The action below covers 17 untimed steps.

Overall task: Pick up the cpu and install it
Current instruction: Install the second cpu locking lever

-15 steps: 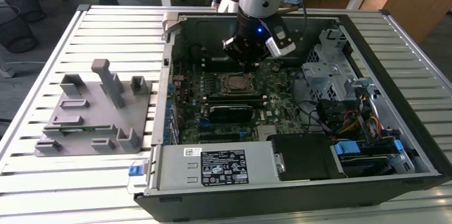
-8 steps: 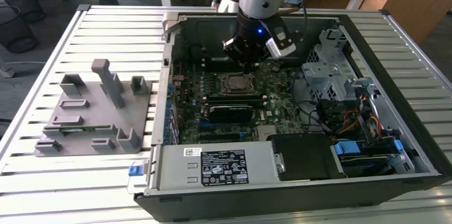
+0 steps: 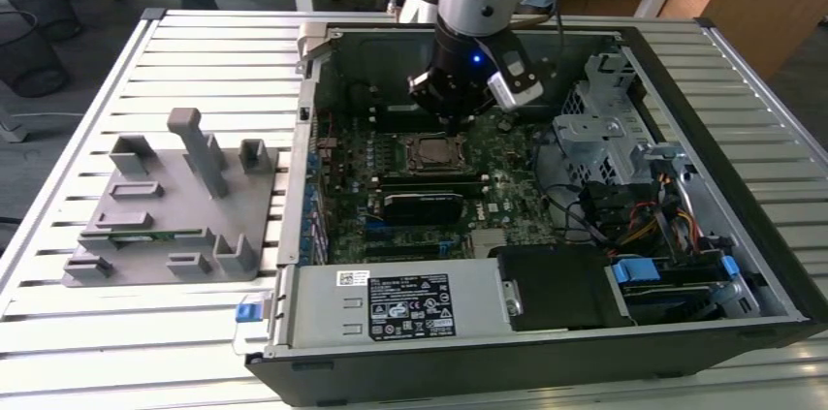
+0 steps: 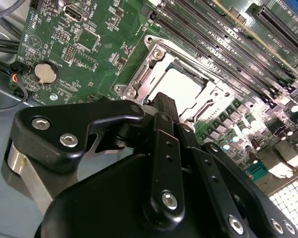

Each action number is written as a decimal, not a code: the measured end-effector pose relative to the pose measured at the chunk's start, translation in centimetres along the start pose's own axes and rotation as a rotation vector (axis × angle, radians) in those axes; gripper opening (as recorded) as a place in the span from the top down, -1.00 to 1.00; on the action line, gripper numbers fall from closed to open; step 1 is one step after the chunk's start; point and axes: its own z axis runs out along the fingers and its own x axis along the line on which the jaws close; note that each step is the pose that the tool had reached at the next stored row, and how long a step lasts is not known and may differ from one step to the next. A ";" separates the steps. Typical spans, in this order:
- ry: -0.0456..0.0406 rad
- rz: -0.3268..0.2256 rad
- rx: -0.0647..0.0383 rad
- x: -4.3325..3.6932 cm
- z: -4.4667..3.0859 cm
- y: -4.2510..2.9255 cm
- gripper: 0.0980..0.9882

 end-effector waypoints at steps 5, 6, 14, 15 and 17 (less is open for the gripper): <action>-0.0001 0.000 -0.001 0.01 -0.01 -0.25 0.98; -0.0001 0.000 -0.002 0.02 -0.01 -0.31 0.98; -0.0002 0.000 -0.003 0.04 -0.03 -0.69 0.98; -0.0002 0.000 -0.003 0.04 -0.04 -0.74 0.98; -0.0002 0.000 -0.004 0.04 -0.04 -0.84 0.98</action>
